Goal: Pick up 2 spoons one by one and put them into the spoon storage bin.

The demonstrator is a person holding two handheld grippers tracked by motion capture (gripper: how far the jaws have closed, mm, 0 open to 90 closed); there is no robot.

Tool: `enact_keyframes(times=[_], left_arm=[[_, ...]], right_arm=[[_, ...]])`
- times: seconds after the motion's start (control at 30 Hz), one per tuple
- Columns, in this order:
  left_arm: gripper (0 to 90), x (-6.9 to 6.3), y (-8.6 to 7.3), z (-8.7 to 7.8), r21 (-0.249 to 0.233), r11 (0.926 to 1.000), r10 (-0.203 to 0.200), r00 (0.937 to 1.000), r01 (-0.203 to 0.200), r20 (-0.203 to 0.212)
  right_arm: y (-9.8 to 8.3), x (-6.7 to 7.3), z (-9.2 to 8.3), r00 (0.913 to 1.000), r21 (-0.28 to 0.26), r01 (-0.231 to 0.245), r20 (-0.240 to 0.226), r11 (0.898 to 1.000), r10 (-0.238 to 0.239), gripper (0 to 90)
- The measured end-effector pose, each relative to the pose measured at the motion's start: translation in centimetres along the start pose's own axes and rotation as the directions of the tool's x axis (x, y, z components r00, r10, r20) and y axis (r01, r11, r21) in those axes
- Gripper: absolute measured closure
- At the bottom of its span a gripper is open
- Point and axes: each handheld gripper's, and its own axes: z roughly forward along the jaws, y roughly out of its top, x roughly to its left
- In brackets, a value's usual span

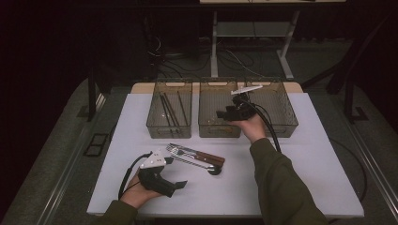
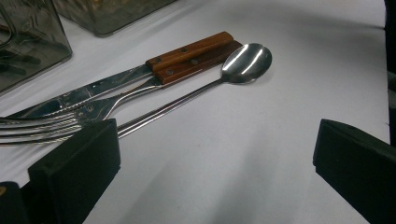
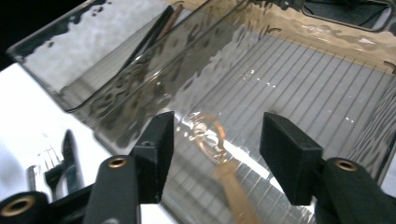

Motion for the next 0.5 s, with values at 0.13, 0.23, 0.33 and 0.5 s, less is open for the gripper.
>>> enact_keyframes(times=[0.13, 0.23, 0.33, 0.5], left_arm=[[0.0, 0.0, 0.0, 0.0, 0.003, 1.0000, 0.000, 1.0000, 0.000, 0.000], [0.0, 0.0, 0.0, 0.0, 0.004, 1.0000, -0.006, 1.0000, 0.006, 0.000], [0.0, 0.0, 0.0, 0.0, 0.004, 1.0000, -0.007, 1.0000, 0.007, -0.001], [0.0, 0.0, -0.1, 0.1, 0.005, 1.0000, -0.008, 1.0000, 0.008, -0.001]], right_arm=[[-0.5, 0.2, -1.0, 0.9996, -0.012, 0.010, -0.027, 1.000, -0.011, 40.5], [-1.0, 0.3, -1.8, 0.9987, -0.007, 0.009, -0.051, 1.000, -0.009, 38.9], [-1.5, 0.4, -2.6, 0.9979, -0.009, 0.026, -0.059, 1.000, -0.027, 37.4], [-2.6, 0.7, -4.0, 0.9950, -0.025, 0.055, -0.082, 0.998, -0.057, 35.9]])
